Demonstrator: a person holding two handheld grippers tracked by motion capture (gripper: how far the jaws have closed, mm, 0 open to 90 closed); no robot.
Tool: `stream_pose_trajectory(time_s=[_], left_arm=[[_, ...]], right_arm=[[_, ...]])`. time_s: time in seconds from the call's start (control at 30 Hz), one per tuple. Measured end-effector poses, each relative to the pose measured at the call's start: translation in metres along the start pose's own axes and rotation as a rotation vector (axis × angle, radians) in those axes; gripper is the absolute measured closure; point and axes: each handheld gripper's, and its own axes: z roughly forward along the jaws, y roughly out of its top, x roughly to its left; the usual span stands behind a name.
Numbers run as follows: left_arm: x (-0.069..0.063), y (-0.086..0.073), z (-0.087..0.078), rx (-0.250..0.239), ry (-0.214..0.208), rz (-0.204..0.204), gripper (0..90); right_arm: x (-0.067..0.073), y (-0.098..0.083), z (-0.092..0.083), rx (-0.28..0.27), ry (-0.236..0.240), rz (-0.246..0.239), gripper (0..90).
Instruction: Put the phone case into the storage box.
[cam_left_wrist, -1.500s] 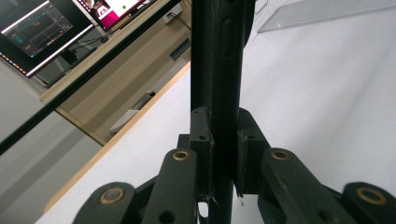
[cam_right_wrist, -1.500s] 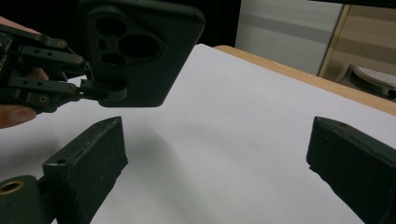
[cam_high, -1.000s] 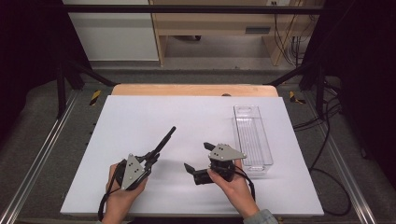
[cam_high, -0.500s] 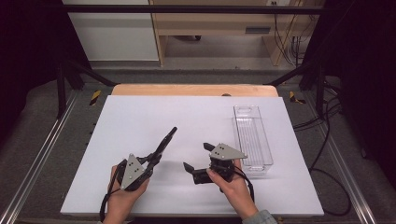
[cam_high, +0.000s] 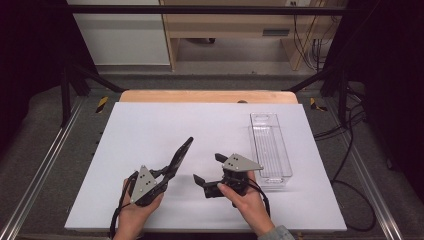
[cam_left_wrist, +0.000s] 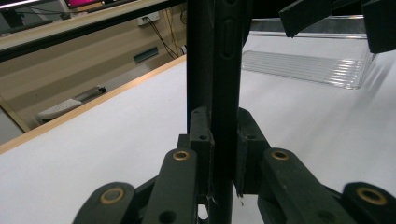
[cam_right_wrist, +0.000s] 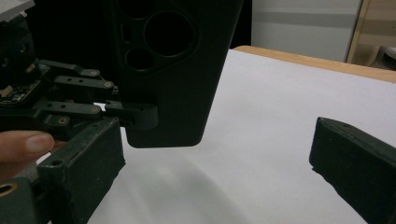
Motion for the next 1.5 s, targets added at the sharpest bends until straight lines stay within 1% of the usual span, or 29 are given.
stream_pose_trajectory(time_s=[0.17,0.27,0.33,0.43,0.53,0.7,1.0,1.13,1.3,1.5], left_arm=[[-0.001,0.000,0.001,-0.002,-0.005,-0.012,80.7],[-0.001,0.000,0.001,0.000,-0.008,-0.011,80.7],[-0.002,0.000,0.001,0.004,-0.015,-0.024,80.7],[-0.001,0.000,0.001,-0.003,-0.017,-0.038,80.7],[0.000,0.001,-0.001,-0.015,-0.014,-0.063,80.7],[0.000,0.001,-0.001,-0.022,-0.018,-0.079,80.7],[-0.003,0.002,0.001,-0.023,-0.033,-0.081,80.7],[-0.004,0.002,0.002,-0.023,-0.037,-0.088,80.7],[-0.006,0.002,0.002,-0.028,-0.047,-0.094,80.7],[-0.014,0.004,0.005,-0.027,-0.065,-0.080,80.7]], right_arm=[[0.001,0.001,-0.001,-0.009,0.000,0.010,3.4],[0.001,0.002,-0.002,-0.014,0.000,0.014,3.4],[0.001,0.002,-0.002,-0.020,-0.001,0.018,3.4],[0.001,0.004,-0.002,-0.031,-0.002,0.025,3.4],[0.001,0.006,-0.003,-0.048,0.000,0.028,3.2],[0.003,0.008,-0.004,-0.063,0.001,0.024,2.9],[0.008,0.011,-0.003,-0.084,0.015,0.031,3.0],[0.010,0.012,-0.002,-0.101,0.022,0.047,2.9],[0.012,0.011,0.000,-0.106,0.025,0.053,2.9],[0.016,0.011,0.004,-0.112,0.038,0.061,2.9]])
